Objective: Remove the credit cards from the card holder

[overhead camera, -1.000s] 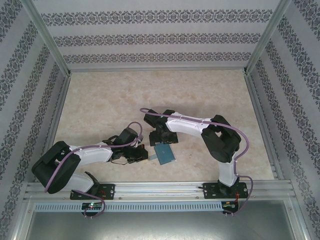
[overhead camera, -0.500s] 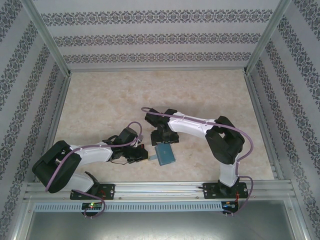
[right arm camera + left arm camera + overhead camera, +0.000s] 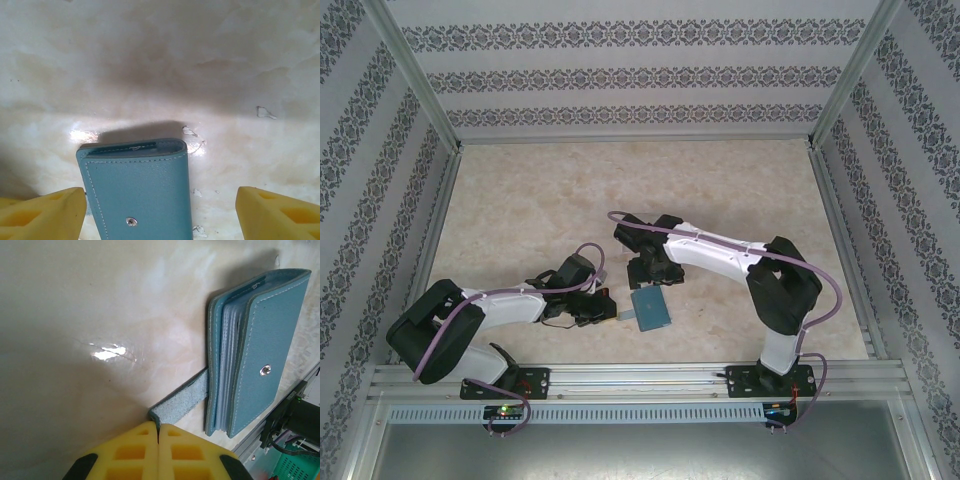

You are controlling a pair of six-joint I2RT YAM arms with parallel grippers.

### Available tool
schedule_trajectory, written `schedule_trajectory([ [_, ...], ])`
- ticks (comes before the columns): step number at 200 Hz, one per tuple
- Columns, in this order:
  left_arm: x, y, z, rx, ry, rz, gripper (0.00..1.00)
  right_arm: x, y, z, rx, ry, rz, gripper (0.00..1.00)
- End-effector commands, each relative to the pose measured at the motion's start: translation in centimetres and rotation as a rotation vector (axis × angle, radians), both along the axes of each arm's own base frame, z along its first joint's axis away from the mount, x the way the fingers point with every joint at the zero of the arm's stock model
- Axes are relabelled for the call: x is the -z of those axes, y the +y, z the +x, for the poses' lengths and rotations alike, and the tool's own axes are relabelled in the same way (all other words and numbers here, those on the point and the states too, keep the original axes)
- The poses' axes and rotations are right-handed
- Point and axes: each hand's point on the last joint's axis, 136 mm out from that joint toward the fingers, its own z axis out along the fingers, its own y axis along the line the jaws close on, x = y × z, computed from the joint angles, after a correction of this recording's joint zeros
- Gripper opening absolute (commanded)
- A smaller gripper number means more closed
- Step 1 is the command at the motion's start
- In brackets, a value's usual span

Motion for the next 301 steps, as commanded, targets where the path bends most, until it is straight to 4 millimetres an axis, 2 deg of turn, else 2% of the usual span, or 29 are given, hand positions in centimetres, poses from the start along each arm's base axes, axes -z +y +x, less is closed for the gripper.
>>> schedule_trajectory([
  [1, 2.0, 1.5, -0.5, -0.031, 0.042, 0.083, 0.00, -1.2, -1.1, -0.7, -0.008, -0.023, -0.031, 0.78],
  [22, 2.0, 1.6, -0.5, -0.035, 0.044, 0.083, 0.00, -1.3, -1.2, -0.8, -0.012, -0.028, -0.027, 0.78],
  [48, 2.1, 1.6, -0.5, -0.038, 0.042, 0.082, 0.00, -0.5, 0.5, -1.0, -0.029, 0.011, 0.032, 0.80],
  [92, 2.1, 1.6, -0.4, -0.040, 0.043, 0.079, 0.00, 1.6, 1.7, -1.0, -0.053, 0.043, -0.002, 0.92],
  [174, 2.3, 1.8, -0.7, -0.043, 0.049, 0.081, 0.00, 3.4, 1.1, -0.1, -0.054, 0.036, -0.088, 0.95],
  [301, 2.2, 1.8, -0.7, -0.045, 0.049, 0.081, 0.00, 1.8, 0.2, 0.3, -0.054, -0.006, -0.117, 0.90],
])
